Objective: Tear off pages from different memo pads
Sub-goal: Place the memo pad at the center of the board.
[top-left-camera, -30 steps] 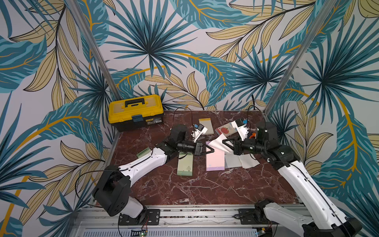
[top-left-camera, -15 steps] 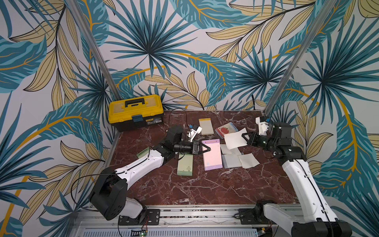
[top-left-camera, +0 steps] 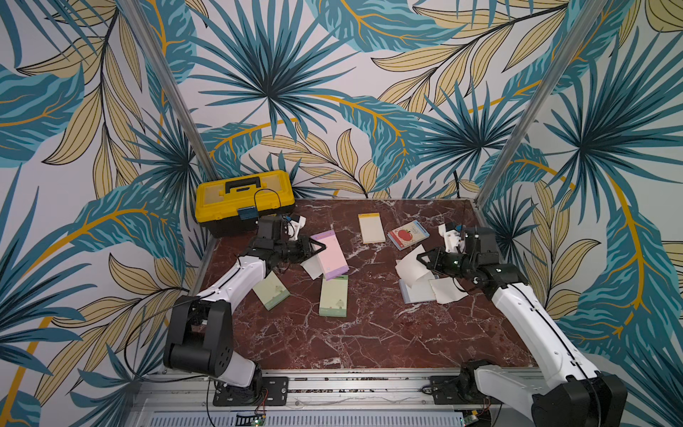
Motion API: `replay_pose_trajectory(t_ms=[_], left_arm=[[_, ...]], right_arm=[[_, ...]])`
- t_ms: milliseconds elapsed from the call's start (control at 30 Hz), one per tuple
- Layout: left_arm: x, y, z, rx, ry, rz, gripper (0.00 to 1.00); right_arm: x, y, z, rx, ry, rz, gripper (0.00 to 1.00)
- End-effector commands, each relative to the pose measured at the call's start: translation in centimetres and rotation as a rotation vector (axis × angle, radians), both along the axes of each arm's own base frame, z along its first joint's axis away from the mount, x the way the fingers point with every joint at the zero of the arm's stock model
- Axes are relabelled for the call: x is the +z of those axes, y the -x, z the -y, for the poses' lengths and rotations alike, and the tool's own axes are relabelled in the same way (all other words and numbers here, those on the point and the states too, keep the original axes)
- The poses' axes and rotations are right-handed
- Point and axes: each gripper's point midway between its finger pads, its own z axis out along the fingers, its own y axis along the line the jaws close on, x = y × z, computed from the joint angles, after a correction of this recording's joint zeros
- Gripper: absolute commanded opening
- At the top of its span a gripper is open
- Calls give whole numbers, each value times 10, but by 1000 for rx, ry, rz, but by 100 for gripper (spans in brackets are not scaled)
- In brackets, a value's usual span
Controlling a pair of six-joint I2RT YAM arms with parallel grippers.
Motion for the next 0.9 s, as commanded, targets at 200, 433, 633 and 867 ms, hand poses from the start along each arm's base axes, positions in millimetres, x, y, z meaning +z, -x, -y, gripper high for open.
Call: replay_pose_trajectory(t_ms=[200, 433, 633, 867], left_arm=[[-57, 12, -52, -101, -139, -200, 0], [-96, 34, -90, -83, -319, -378, 0], [-121, 46, -122, -50, -500, -472, 3], [-84, 26, -121, -25, -492, -327, 50]], right_arm=[[-72, -5, -47, -46, -79, -224, 0], [-120, 8, -37, -53, 72, -409, 12], [-130, 13, -37, -32, 99, -484, 36], [-97, 13, -22, 5, 206, -456, 74]])
